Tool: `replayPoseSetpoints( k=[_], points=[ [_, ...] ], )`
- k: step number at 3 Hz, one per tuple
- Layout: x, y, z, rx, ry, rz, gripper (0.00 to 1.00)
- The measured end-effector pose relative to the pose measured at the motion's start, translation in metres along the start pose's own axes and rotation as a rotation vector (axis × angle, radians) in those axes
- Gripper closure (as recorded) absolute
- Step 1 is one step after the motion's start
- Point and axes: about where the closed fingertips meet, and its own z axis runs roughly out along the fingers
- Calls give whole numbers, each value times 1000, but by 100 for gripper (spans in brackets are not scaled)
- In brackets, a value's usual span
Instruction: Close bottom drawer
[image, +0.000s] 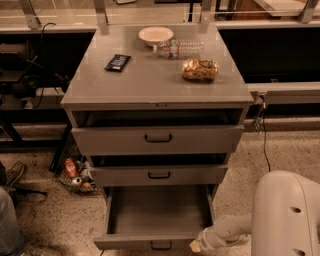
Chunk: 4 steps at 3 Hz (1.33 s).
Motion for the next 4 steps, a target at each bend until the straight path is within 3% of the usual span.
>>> replayPoseSetpoints(
  k=[3,4],
  points=[
    [-1,-6,11,38,-45,37,100],
    [-16,-16,18,42,-89,32,100]
  ],
)
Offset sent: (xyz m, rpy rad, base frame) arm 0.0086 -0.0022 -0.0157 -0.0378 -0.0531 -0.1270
